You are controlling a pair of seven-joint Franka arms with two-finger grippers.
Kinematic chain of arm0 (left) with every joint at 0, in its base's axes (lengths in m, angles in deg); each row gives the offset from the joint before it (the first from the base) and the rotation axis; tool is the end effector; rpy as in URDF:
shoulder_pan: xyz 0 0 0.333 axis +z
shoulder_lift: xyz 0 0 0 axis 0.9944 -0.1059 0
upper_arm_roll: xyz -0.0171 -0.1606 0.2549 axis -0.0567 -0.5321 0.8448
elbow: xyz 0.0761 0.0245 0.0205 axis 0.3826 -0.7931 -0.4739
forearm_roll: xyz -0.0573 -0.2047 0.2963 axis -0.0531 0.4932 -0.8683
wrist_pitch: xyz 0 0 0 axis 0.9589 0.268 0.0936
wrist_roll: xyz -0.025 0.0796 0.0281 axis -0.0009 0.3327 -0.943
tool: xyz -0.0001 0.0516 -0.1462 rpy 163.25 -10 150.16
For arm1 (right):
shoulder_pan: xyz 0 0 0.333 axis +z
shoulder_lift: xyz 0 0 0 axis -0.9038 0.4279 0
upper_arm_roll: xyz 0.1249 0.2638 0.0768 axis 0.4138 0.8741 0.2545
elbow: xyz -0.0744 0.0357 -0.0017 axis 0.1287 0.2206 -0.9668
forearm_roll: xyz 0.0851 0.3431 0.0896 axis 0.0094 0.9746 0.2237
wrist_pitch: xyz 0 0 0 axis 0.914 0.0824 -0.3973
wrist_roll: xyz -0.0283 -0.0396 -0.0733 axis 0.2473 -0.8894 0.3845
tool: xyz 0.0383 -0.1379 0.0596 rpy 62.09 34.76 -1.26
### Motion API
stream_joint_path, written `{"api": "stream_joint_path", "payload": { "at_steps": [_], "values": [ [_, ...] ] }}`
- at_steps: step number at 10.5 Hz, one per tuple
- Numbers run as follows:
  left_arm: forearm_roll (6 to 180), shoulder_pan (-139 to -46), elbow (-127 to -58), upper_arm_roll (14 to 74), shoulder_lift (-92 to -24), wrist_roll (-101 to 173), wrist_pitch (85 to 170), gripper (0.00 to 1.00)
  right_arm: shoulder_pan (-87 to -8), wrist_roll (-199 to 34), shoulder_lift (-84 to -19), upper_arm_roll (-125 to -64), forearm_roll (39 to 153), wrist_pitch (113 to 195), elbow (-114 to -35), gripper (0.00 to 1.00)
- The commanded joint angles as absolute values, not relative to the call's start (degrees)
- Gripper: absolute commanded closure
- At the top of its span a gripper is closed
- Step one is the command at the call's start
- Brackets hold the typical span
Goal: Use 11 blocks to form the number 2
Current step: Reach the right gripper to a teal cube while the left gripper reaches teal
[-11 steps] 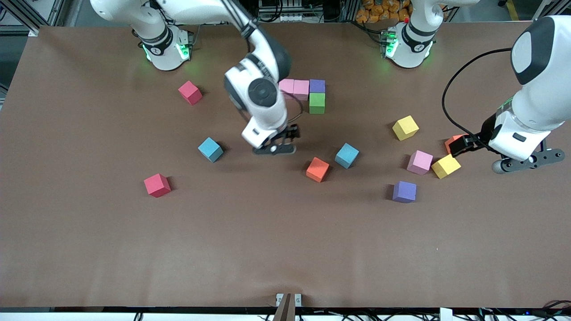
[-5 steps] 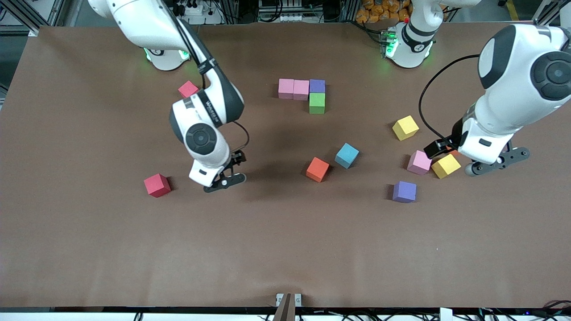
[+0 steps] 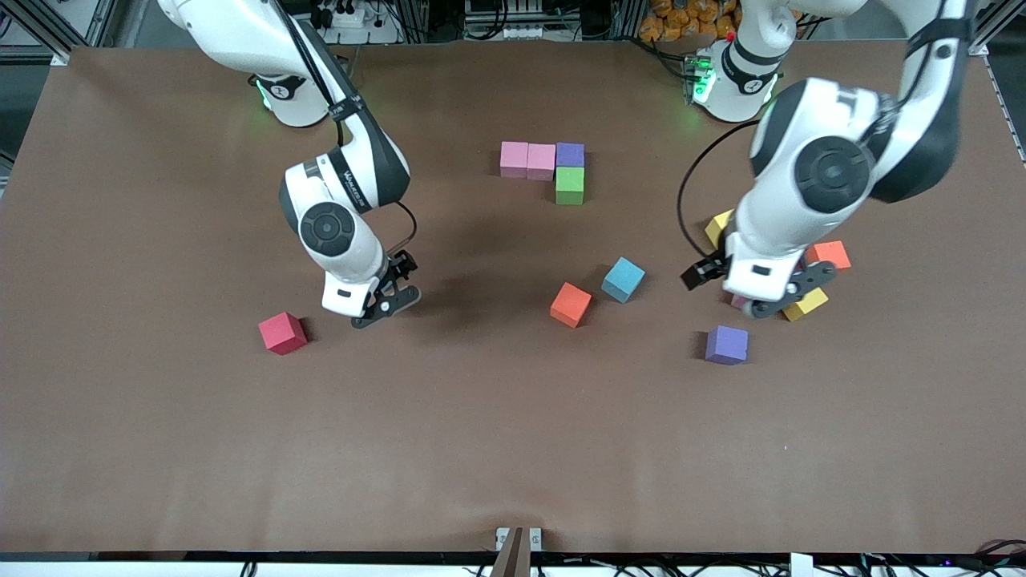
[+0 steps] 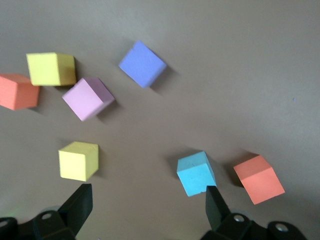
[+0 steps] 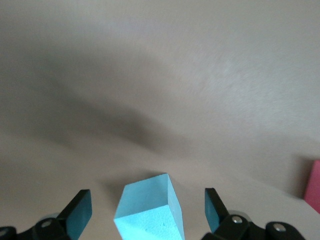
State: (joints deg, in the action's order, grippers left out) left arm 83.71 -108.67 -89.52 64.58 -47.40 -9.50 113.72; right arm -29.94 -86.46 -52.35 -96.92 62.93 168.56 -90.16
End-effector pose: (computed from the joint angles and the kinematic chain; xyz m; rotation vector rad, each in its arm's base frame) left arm 0.5388 -0.2246 0.3844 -2.9446 -0.7660 0.1658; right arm 0.5017 0.2554 0.2112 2.9850 0.8891 -0.1933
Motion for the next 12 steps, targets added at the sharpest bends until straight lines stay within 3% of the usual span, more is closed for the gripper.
{"api": "stream_joint_path", "payload": {
  "at_steps": [1, 4, 7, 12],
  "values": [
    [85.1, -109.8, -91.2, 64.9, -49.4, -13.2, 117.3, 0.00, -30.1, -93.8, -55.5, -96.6, 62.0, 170.8, -95.4, 0.00],
    [85.5, -112.2, -97.8, 64.4, -49.9, -19.6, 124.6, 0.00, -29.7, -96.3, -55.6, -96.3, 62.1, 171.9, -97.2, 0.00],
    [88.7, -113.4, -103.9, 64.3, -50.6, -20.4, 133.2, 0.00, -29.4, -96.5, -55.3, -96.2, 62.1, 178.2, -101.7, 0.00],
    [91.2, -115.1, -104.4, 64.2, -55.8, -25.7, 140.0, 0.00, -29.3, -96.4, -55.0, -96.2, 62.3, 179.2, -103.1, 0.00]
  ]
}}
